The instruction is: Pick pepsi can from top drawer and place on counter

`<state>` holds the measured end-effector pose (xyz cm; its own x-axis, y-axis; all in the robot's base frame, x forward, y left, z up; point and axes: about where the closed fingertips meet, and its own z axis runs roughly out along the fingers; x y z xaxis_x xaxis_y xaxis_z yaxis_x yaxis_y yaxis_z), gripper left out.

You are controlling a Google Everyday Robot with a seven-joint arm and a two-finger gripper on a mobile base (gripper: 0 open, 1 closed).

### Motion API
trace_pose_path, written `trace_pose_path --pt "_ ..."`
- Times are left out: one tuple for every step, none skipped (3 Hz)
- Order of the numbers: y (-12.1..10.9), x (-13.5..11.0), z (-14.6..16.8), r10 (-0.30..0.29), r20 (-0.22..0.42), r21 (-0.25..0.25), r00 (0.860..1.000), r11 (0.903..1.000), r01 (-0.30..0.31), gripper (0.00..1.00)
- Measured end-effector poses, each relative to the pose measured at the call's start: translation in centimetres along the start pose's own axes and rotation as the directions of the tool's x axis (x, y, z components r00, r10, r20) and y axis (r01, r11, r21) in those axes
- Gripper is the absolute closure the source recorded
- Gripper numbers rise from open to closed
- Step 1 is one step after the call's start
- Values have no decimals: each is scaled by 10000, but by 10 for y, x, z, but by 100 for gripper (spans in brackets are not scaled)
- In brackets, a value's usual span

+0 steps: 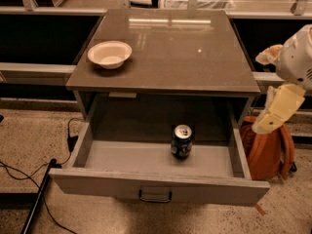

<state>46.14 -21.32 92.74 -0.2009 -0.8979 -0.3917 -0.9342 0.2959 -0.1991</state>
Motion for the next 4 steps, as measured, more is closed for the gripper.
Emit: trace_pose_path --pt "-4 2 49 410 1472 -250 9883 9990 -377 0" --pt "2 -3 98 631 2442 -705 9677 9964 -472 0" --pt "12 -10 135 593 2973 -903 9529 9953 -337 0" --pt "19 -15 167 685 3166 -1072 9461 9936 -361 0"
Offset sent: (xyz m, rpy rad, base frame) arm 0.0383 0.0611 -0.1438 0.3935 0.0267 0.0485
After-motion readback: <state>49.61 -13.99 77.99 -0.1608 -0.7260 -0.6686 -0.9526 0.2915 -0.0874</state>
